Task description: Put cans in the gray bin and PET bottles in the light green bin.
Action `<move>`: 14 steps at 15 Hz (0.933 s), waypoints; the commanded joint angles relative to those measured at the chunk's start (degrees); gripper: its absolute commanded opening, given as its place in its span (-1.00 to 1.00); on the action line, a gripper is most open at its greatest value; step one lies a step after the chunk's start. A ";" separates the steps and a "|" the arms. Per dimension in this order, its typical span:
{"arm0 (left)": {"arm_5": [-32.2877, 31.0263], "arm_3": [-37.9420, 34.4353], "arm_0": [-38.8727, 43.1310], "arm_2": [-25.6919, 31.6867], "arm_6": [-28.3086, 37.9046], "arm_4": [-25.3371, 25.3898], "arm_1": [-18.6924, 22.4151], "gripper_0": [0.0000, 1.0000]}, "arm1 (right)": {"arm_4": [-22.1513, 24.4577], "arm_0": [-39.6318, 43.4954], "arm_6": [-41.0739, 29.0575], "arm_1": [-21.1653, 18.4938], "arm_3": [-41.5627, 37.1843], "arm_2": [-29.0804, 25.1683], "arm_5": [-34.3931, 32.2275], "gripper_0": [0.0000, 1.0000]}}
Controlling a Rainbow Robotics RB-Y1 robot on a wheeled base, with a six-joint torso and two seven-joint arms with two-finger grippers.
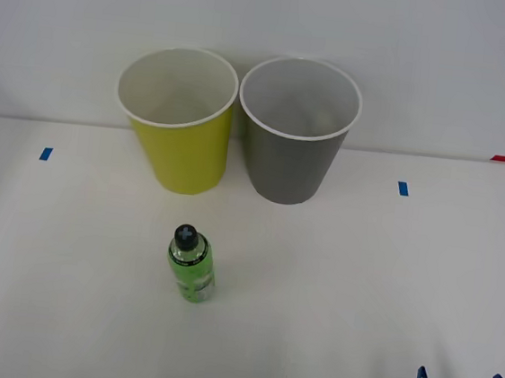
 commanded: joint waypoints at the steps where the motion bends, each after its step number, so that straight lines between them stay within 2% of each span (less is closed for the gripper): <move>1: 0.00 0.00 0.00 0.00 0.00 0.00 0.00 1.00 | 0.00 0.00 0.00 0.00 0.00 0.00 0.00 0.67; 14: 0.00 0.00 0.00 0.00 0.00 0.00 0.00 1.00 | 0.00 0.00 0.00 0.00 0.00 0.00 0.00 0.67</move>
